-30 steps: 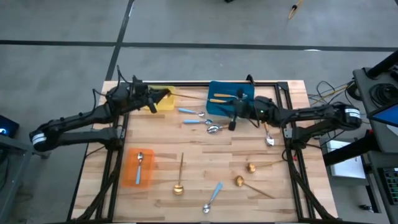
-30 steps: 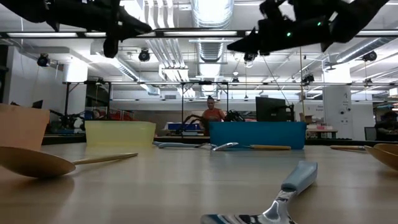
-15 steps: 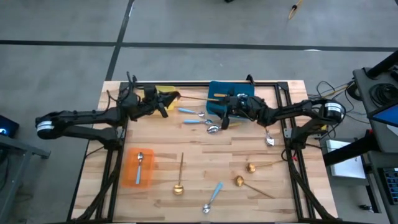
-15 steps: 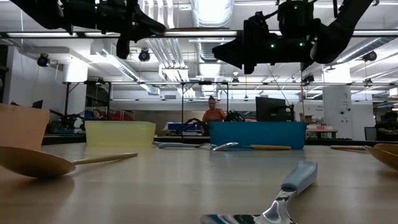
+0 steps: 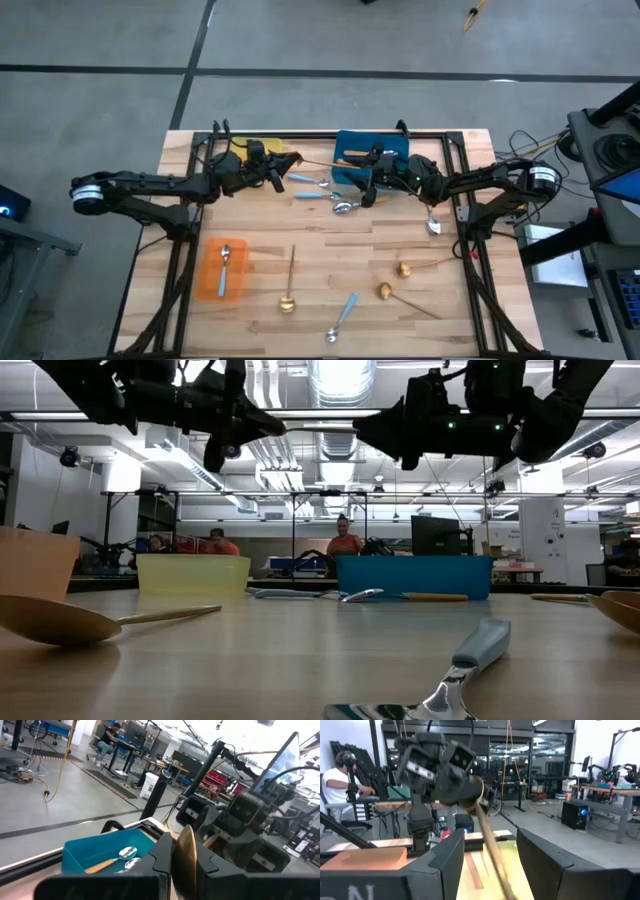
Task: Sort silverware by color (type)
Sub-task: Put the gold spoon into the yellow bin
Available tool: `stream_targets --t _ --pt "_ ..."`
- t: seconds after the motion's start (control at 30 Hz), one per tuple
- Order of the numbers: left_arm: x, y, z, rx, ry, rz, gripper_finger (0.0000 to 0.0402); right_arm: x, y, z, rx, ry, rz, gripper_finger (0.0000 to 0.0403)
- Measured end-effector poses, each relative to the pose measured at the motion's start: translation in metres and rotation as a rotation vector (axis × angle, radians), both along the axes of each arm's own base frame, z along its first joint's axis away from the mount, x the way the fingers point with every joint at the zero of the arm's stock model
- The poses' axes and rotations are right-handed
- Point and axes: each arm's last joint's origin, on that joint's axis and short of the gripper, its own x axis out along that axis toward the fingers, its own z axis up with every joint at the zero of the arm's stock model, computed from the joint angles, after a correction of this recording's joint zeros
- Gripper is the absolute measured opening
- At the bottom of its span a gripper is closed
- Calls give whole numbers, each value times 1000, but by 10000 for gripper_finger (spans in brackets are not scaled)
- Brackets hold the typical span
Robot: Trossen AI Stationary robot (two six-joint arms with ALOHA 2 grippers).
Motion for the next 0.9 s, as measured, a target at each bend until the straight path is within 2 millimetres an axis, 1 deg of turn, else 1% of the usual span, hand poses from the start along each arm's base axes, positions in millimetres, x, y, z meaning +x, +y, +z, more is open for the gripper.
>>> stream_targets --t 0.1,0.23,0.33,0.63,0.77,0.9 --pt "3 0 -1 3 -14 -3 10 -3 1 3 -2 -13 -8 171" --pt "5 1 -1 9 -45 -4 10 -3 1 1 11 -3 -8 165" --pt "6 1 0 14 -63 -5 10 -3 1 0 8 0 -10 155" --pt "12 0 -7 7 -41 -13 10 -3 1 0 8 -1 -10 122" --pt "12 -1 -6 15 -62 -16 10 -3 1 0 8 -1 -10 113" --pt "12 -1 -6 16 -59 -16 10 -3 1 0 8 -1 -10 95"
